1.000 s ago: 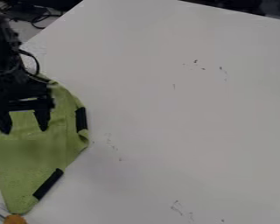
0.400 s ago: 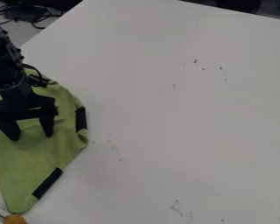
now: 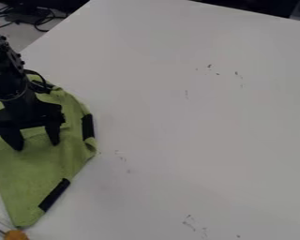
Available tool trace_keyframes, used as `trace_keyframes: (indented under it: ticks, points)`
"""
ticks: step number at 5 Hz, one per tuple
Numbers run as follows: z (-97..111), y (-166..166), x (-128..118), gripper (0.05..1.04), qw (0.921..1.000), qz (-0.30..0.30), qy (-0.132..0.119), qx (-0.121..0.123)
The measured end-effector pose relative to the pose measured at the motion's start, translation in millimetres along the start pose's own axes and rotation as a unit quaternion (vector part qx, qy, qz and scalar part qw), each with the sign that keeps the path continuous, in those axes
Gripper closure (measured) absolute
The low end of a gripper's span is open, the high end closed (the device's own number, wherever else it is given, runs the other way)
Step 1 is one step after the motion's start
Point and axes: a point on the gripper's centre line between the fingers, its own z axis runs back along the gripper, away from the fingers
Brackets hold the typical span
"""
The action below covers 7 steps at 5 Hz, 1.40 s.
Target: Move the cloth from left to right
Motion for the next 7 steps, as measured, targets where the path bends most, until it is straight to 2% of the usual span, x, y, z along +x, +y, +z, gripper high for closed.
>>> trace_keyframes:
  ticks: [1, 3, 4, 5, 6, 7]
  points:
    - [-2.8, -30.3, -0.2, 0.082, 0.999, -0.041, -0.011, -0.011]
    - [-11.6, -121.7, -13.1, 0.083, 0.9907, -0.129, -0.008, -0.044]
    - [-14.8, -158.2, -21.0, 0.083, 0.9869, -0.152, 0.001, -0.055]
    - [-15.9, -190.2, -36.6, 0.083, 0.9806, -0.185, 0.011, -0.064]
    - [-14.1, -215.3, -59.2, 0.083, 0.9769, -0.196, 0.031, -0.079]
    - [-13.2, -224.1, -70.6, 0.083, 0.9779, -0.19, 0.04, -0.079]
